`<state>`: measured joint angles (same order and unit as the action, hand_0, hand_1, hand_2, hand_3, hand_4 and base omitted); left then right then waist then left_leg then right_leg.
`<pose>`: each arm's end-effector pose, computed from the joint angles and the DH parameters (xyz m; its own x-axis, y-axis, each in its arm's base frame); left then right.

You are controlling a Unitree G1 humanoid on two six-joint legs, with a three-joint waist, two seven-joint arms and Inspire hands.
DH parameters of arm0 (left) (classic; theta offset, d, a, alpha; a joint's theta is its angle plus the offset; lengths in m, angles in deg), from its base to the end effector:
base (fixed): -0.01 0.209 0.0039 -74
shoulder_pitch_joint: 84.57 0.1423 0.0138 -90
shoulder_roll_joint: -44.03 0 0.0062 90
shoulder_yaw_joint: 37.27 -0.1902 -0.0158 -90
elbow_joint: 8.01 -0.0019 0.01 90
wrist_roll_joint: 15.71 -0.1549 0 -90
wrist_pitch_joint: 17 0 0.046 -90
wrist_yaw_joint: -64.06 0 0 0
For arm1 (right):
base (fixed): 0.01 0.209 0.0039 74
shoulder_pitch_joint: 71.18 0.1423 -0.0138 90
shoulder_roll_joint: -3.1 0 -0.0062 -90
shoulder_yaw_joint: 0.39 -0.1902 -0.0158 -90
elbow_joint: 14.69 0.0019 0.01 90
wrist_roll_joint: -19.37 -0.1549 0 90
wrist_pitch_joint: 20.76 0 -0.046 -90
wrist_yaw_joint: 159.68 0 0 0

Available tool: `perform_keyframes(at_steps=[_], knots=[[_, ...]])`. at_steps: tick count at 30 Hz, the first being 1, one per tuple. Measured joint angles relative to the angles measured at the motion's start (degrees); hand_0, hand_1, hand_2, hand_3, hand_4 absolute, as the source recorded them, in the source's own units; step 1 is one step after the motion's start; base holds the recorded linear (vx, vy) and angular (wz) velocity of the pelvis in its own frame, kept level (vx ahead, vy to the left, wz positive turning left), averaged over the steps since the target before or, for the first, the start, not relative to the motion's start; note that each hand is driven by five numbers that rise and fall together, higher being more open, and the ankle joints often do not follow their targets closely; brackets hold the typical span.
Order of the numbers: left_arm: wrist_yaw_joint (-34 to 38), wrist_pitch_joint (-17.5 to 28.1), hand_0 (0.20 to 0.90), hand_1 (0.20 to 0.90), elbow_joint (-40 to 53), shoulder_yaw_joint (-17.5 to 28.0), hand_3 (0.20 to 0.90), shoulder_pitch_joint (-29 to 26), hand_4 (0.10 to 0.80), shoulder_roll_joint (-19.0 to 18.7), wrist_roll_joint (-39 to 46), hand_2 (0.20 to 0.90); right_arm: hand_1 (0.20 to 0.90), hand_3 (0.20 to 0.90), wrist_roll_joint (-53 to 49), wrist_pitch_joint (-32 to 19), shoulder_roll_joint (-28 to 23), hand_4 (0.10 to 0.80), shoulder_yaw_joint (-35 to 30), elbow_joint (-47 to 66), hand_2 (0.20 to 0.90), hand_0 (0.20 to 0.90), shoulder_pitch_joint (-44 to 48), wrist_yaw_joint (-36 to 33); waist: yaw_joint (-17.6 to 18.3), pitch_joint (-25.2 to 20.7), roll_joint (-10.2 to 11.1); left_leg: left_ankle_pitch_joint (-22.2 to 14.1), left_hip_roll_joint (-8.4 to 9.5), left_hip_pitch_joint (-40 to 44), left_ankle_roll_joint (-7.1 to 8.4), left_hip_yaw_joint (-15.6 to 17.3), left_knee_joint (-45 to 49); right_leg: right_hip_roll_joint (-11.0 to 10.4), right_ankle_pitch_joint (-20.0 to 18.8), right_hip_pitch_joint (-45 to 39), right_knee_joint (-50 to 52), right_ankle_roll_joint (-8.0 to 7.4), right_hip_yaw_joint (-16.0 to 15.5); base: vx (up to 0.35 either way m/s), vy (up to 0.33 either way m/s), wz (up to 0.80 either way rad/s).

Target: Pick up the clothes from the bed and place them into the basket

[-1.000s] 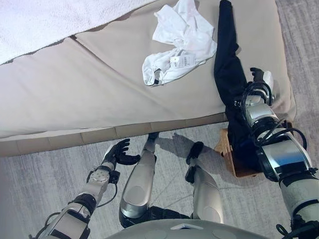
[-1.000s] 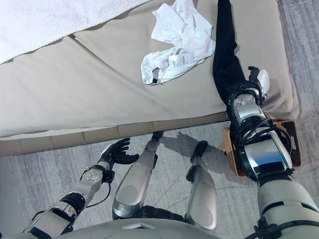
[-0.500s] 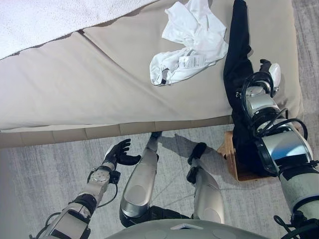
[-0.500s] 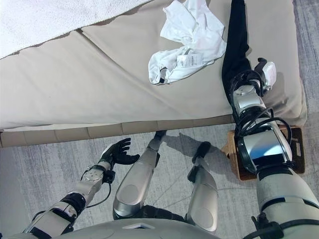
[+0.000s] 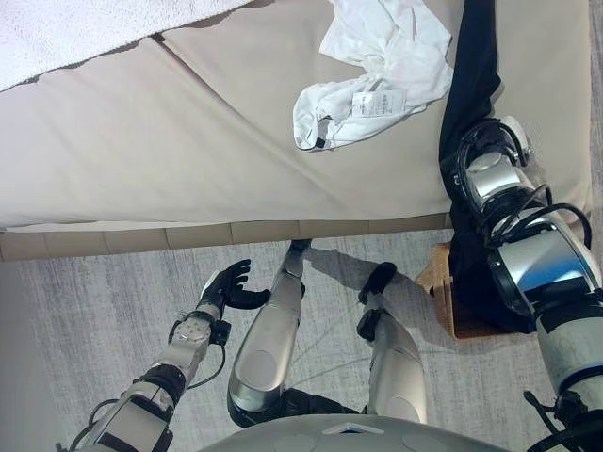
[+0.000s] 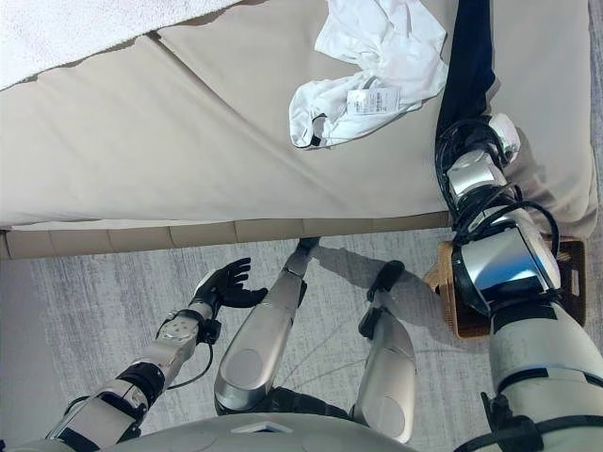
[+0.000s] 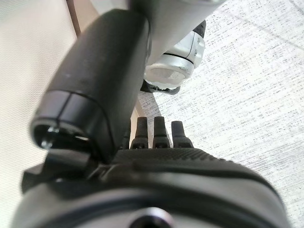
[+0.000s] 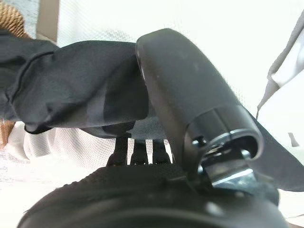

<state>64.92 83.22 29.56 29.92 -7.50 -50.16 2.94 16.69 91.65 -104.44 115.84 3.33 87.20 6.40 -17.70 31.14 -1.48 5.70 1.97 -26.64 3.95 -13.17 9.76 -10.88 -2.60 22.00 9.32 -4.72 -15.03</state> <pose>0.2098 0.2112 -0.0721 0.8375 -0.0174 -0.5461 0.1455 0.9705 0.1923 0.3805 -0.2622 0.1804 0.8028 -0.5798 -0.1393 0.2975 0.5919 -0.7491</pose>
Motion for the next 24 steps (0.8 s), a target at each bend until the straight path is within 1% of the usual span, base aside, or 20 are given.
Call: perform_keyframes(at_steps=[2, 4, 6, 7, 9, 10, 11, 12, 13, 14, 15, 16, 17, 19, 20, 21, 24], knots=[[0.0, 0.0, 0.9, 0.9, 0.2, 0.0, 0.9, 0.0, 0.8, 0.0, 0.0, 0.9, 0.3, 0.2, -0.3, -0.3, -0.5, 0.1, 0.0, 0.0, 0.3, 0.3, 0.3, 0.4, 0.0, 0.0, 0.0, 0.0, 0.0, 0.0, 0.0, 0.1, 0.1, 0.0, 0.0, 0.0, 0.0, 0.01, 0.1, 0.0, 0.0, 0.0], [0.0, 0.0, 0.9, 0.9, 0.3, 0.0, 0.9, 0.0, 0.8, 0.0, 0.0, 0.9, 0.3, 0.2, -2.3, -2.2, -0.5, 0.1, -0.3, 0.3, 0.3, 0.3, 0.2, -0.6, 0.1, 0.0, 0.0, -0.1, 0.01, 0.0, 0.04, 0.2, 0.4, 0.0, 0.0, 0.0, 0.0, 0.02, 0.3, 0.02, 0.004, -0.05], [0.1, 0.0, 0.9, 0.9, 0.4, 0.1, 0.9, 0.0, 0.8, 0.0, -0.1, 0.9, 0.3, 0.2, -5.4, -4.3, -0.3, 0.1, -0.8, 3.4, 0.3, 0.3, -1.1, -2.9, 0.3, 0.0, 0.0, -0.2, 0.01, -0.1, 0.0, 0.5, 0.9, 0.1, -0.1, 0.0, 0.0, 0.11, 0.5, 0.016, 0.039, -0.08], [0.3, 0.0, 0.9, 0.9, 0.9, 0.1, 0.9, 0.3, 0.8, -0.1, -0.1, 0.9, 0.3, 0.2, -7.2, -6.0, 0.0, 0.1, -3.5, 11.1, 0.3, 0.3, -4.7, -7.2, 0.6, 0.0, 0.0, -0.5, -0.01, -0.1, -0.18, 0.7, 1.1, 0.2, -0.2, 0.1, 0.0, 0.24, 0.8, 0.019, 0.076, -0.12], [0.8, 0.2, 0.9, 0.9, 1.1, 0.2, 0.9, 0.6, 0.8, -0.1, 0.0, 0.9, 0.3, 0.2, -7.3, -9.5, 1.2, 0.1, -7.7, 24.5, 0.3, 0.3, -11.5, -12.9, 1.1, 0.1, 0.3, -1.5, -0.1, -0.2, -0.69, 2.0, 2.4, 0.4, -0.6, 0.5, 0.1, 0.78, 2.3, 0.004, 0.092, -0.27], [1.1, 0.3, 0.9, 0.9, 1.0, 0.4, 0.9, 1.0, 0.8, -0.1, 0.0, 0.9, 0.3, 0.2, -7.3, -12.0, 2.4, 0.1, -11.0, 32.8, 0.3, 0.3, -16.8, -14.8, 1.2, 0.1, 0.3, -2.2, -0.1, -0.3, -1.34, 2.6, 3.5, 0.5, -0.8, 0.6, 0.4, 1.05, 3.2, -0.013, 0.081, -0.36], [1.4, 0.5, 0.9, 0.9, 1.0, 0.7, 0.9, 1.7, 0.8, 0.0, 0.0, 0.9, 0.3, 0.2, -7.2, -14.9, 4.0, 0.1, -12.4, 39.5, 0.3, 0.3, -21.5, -17.4, 2.3, 0.2, 0.4, -3.0, -0.04, -0.4, -1.93, 3.5, 4.7, 0.5, -0.9, 0.6, 0.6, 1.18, 3.9, -0.001, 0.071, -0.3], [1.6, 0.7, 0.9, 0.9, 1.0, 0.9, 0.9, 1.9, 0.8, 0.0, 0.0, 0.9, 0.3, 0.2, -7.0, -16.1, 4.6, 0.1, -12.5, 42.0, 0.3, 0.3, -23.2, -18.8, 2.9, 0.2, 0.4, -3.5, 0.01, -0.5, -2.16, 3.9, 5.3, 0.5, -0.9, 0.6, 0.6, 1.19, 4.3, 0.003, 0.097, -0.35], [1.9, 1.4, 0.9, 0.9, 1.0, 1.5, 0.9, 2.6, 0.8, -0.1, 0.1, 0.9, 0.3, 0.2, -5.9, -17.0, 5.8, 0.1, -13.4, 48.4, 0.3, 0.3, -27.4, -21.7, 4.5, 0.3, 0.6, -5.0, 0.04, -1.0, -2.76, 5.0, 7.3, 0.5, -0.9, 0.6, 0.7, 1.2, 5.5, -0.001, 0.083, -0.33], [2.1, 1.5, 0.9, 0.9, 0.9, 2.2, 0.9, 3.0, 0.8, 0.0, 0.4, 0.9, 0.3, 0.2, -4.9, -17.3, 6.5, 0.1, -14.6, 53.3, 0.3, 0.3, -30.8, -22.8, 5.5, 0.3, 0.7, -5.8, 0.06, -1.1, -3.24, 5.7, 8.5, 0.5, -0.9, 0.6, 0.8, 1.25, 6.3, -0.014, 0.073, -0.39], [2.3, 1.5, 0.9, 0.9, 0.6, 2.8, 0.9, 3.4, 0.8, -0.1, 0.5, 0.9, 0.3, 0.2, -3.2, -17.7, 7.2, 0.1, -15.4, 58.0, 0.3, 0.3, -34.6, -24.9, 6.7, 0.3, 1.0, -6.5, 0.05, -1.1, -3.47, 6.4, 9.4, 0.5, -1.0, 0.6, 1.0, 1.33, 7.0, -0.031, 0.008, -0.34], [2.3, 1.5, 0.9, 0.9, 0.1, 3.6, 0.9, 3.6, 0.8, -0.1, 0.5, 0.9, 0.3, 0.2, -1.4, -18.3, 7.5, 0.1, -15.8, 60.7, 0.3, 0.3, -37.2, -27.0, 8.1, 0.4, 1.3, -7.1, 0.04, -1.1, -3.93, 7.2, 10.3, 0.5, -1.1, 0.6, 1.0, 1.46, 7.8, -0.076, -0.045, -0.43], [2.4, 1.5, 0.9, 0.9, -0.7, 4.6, 0.9, 3.7, 0.8, -0.3, 0.5, 0.9, 0.3, 0.2, 0.2, -18.9, 7.6, 0.1, -17.1, 62.5, 0.3, 0.3, -39.8, -29.0, 10.0, 0.5, 1.8, -7.9, -0.04, -1.3, -4.63, 8.6, 11.1, 0.5, -1.8, 0.7, 0.7, 0.42, 9.1, -0.082, -0.06, -0.45], [2.6, 1.5, 0.9, 0.9, -1.3, 5.2, 0.9, 3.7, 0.8, -0.8, 0.4, 0.9, 0.3, 0.2, 0.8, -19.1, 7.5, 0.1, -19.7, 63.1, 0.3, 0.3, -42.4, -31.0, 12.1, 0.5, 2.3, -8.7, -0.05, -1.8, -4.96, 9.6, 12.4, 0.5, -2.7, 1.1, 0.3, -0.18, 10.3, -0.083, -0.054, -0.38], [2.8, 1.5, 0.9, 0.9, -1.4, 5.3, 0.9, 3.7, 0.8, -1.5, 0.4, 0.9, 0.3, 0.2, 0.7, -19.1, 7.5, 0.1, -21.7, 62.9, 0.3, 0.3, -44.0, -32.1, 13.5, 0.6, 2.9, -9.4, -0.15, -2.3, -5.24, 10.6, 13.4, 0.5, -3.2, 1.6, 0.1, -0.82, 11.5, -0.069, -0.036, -0.39], [2.9, 1.6, 0.9, 0.9, -1.4, 6.0, 0.9, 3.6, 0.8, -1.7, 0.4, 0.9, 0.3, 0.2, 0.3, -19.2, 7.4, 0.1, -22.7, 62.6, 0.3, 0.3, -45.8, -32.4, 14.5, 0.6, 3.4, -9.8, -0.3, -2.6, -5.43, 11.5, 14.2, 0.7, -4.0, 1.8, -0.5, -1.14, 12.4, -0.056, -0.022, -0.48], [3.6, 1.5, 0.9, 0.9, -2.4, 6.4, 0.9, 3.6, 0.8, -2.2, -0.3, 0.9, 0.3, 0.2, -0.1, -19.6, 7.0, 0.1, -24.4, 61.3, 0.3, 0.3, -49.3, -32.3, 16.5, 0.6, 3.6, -11.6, -0.89, -2.7, -6.2, 13.5, 16.7, 1.3, -5.3, 1.3, -2.0, -0.98, 14.7, -0.064, 0.026, -0.46]])
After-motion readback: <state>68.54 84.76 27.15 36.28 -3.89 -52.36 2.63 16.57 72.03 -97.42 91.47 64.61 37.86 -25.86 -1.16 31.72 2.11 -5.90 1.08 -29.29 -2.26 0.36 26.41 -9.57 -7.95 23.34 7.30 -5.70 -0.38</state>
